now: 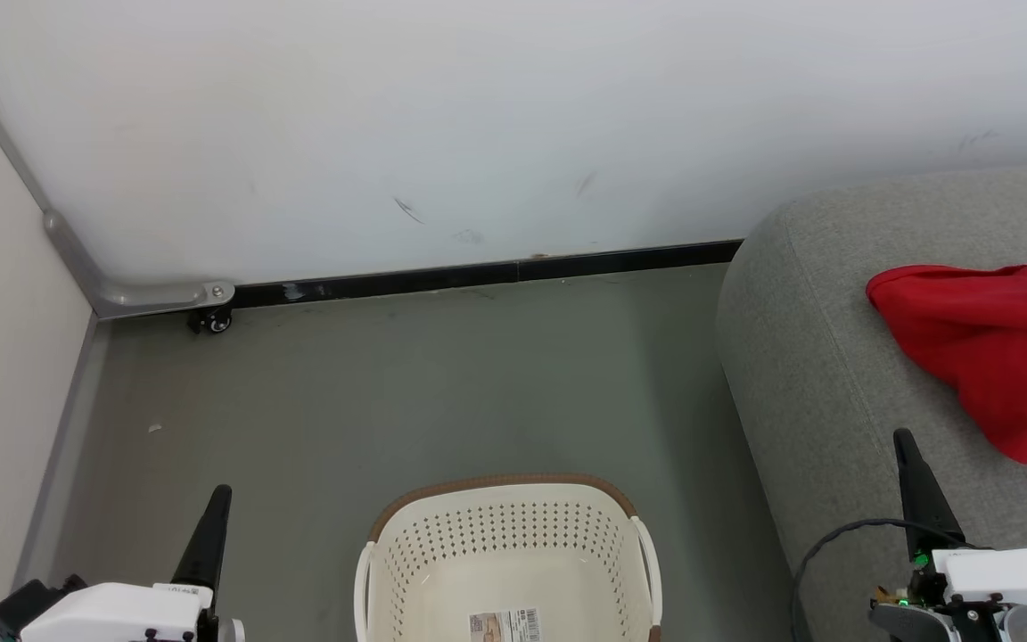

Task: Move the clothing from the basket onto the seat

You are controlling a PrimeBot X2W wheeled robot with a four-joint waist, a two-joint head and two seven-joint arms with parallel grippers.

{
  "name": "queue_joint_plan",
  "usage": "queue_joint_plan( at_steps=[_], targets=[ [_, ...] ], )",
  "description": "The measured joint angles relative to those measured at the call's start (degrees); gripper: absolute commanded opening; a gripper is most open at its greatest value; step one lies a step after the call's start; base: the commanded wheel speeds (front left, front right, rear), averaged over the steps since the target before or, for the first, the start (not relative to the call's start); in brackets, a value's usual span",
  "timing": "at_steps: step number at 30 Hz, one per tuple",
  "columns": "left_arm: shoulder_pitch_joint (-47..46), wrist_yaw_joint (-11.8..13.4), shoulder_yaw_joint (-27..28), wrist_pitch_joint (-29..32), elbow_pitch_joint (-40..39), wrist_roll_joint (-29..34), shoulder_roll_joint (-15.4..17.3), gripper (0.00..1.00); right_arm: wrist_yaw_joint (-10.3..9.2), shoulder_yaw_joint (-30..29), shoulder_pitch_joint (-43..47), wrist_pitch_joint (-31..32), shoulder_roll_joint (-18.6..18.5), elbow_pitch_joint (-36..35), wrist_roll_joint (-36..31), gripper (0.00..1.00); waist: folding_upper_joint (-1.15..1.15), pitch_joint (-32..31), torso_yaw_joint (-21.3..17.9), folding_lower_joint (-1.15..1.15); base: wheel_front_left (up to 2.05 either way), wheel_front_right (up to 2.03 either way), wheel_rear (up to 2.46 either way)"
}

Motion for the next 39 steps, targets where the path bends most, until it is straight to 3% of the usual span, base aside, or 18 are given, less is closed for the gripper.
queue_joint_plan(
  at_steps=[16, 39],
  targets=[
    [-0.8, -2.9, 2.0, 2.5, -1.4, -12.3, -0.9, 0.00, 0.00, -0.3, -2.3, 1.0, -0.6, 1.3, 13.6, 0.00, 0.00, 0.2, -0.4, -0.02, 0.00, 0.00, 0.00],
    [-0.8, -2.9, 1.9, 2.5, -1.8, -12.7, -1.1, 0.00, 0.00, -0.4, -2.3, 1.4, -0.6, 1.4, 13.7, 0.00, 0.00, 0.2, -0.4, -0.03, 0.00, 0.00, 0.00]
  ],
)
